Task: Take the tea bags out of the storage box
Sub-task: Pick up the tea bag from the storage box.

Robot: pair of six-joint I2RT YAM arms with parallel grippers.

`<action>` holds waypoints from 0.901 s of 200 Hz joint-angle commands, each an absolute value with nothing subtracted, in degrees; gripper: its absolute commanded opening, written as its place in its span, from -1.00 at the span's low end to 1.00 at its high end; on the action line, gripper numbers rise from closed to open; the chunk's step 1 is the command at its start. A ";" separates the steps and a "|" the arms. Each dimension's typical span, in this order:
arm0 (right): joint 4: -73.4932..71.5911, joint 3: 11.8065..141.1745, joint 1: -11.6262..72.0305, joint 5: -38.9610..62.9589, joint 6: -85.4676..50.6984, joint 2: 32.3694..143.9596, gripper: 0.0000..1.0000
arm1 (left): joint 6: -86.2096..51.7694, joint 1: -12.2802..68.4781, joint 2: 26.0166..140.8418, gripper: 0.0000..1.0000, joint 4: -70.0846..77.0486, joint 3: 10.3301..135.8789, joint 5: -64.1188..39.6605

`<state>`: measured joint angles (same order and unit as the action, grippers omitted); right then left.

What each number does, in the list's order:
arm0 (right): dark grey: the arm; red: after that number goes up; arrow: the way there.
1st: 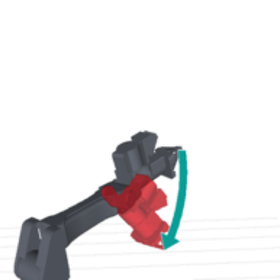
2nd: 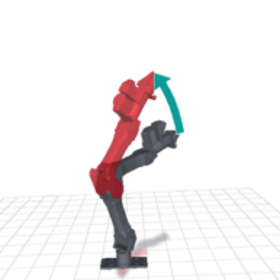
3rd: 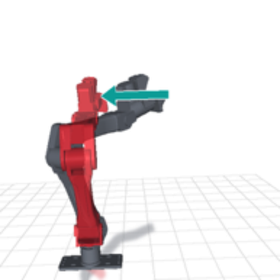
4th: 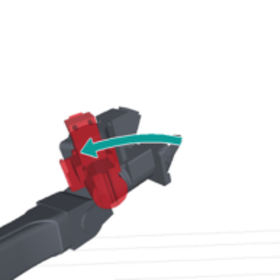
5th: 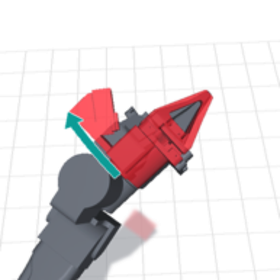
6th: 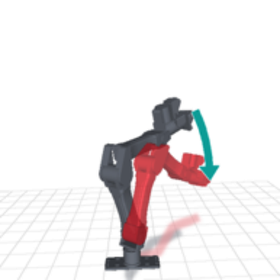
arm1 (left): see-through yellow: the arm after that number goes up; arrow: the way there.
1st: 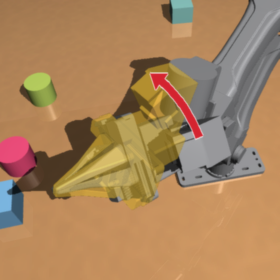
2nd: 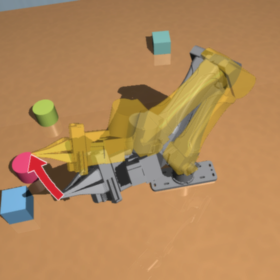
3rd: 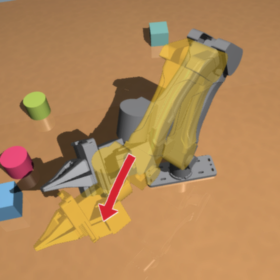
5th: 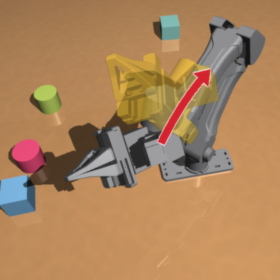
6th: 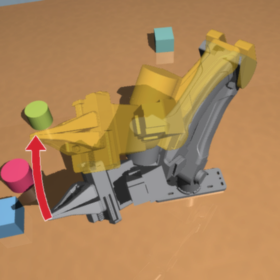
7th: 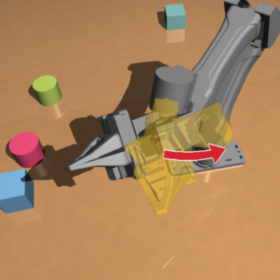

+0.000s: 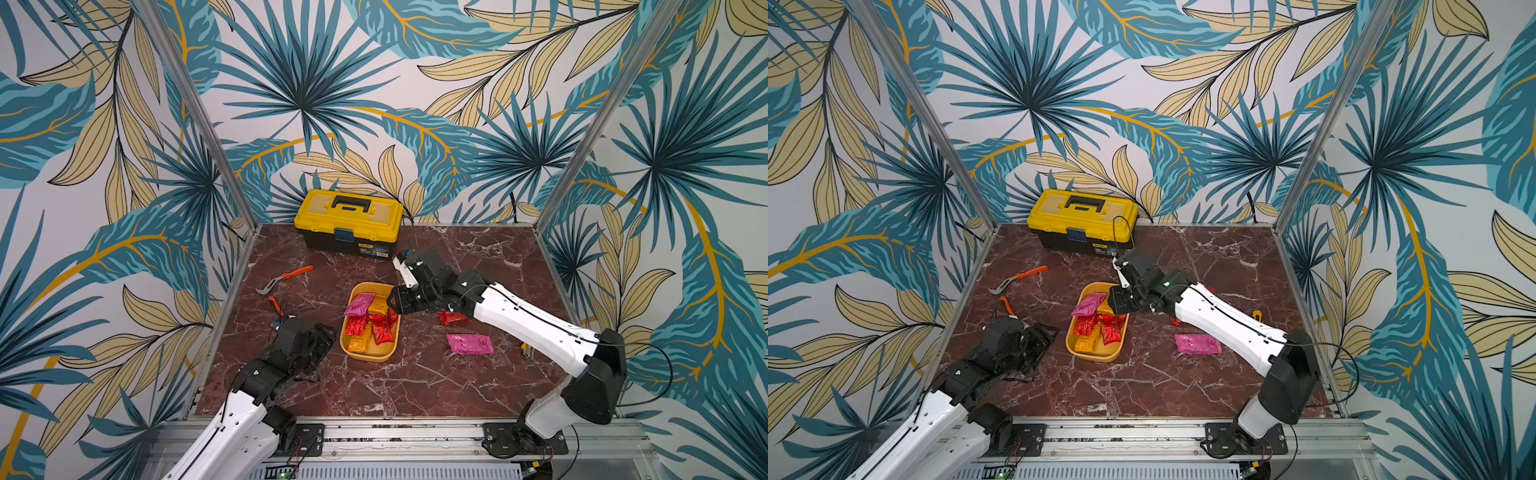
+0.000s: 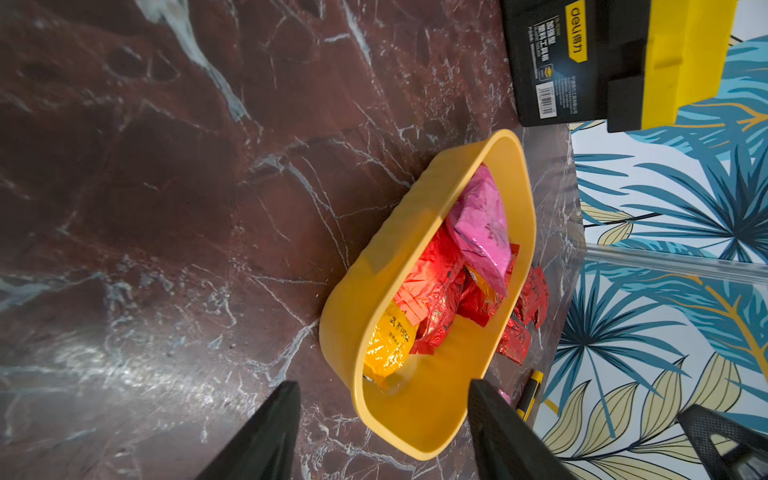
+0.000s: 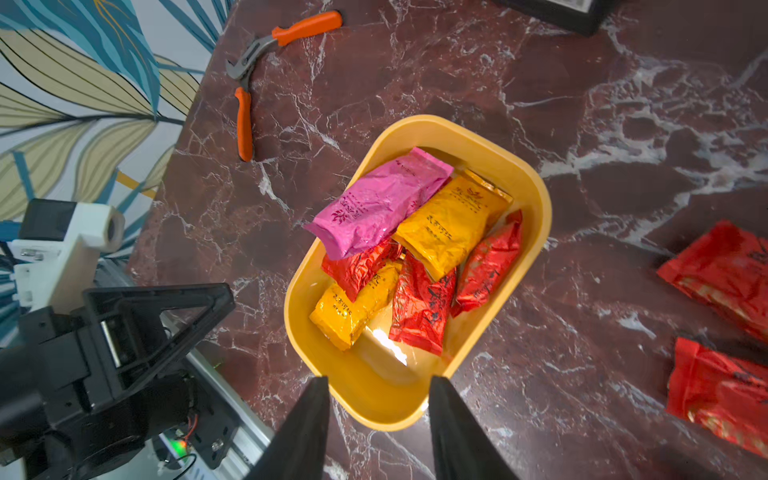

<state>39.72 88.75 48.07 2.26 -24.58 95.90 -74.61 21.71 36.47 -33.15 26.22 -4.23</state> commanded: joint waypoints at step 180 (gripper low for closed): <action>52.00 98.46 53.07 -19.82 -17.79 104.07 -0.23 | -93.43 16.69 47.77 0.07 2.13 21.90 -18.54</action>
<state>51.77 102.50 53.63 -14.83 -15.66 109.43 -88.09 16.75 44.18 -7.92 20.51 -17.28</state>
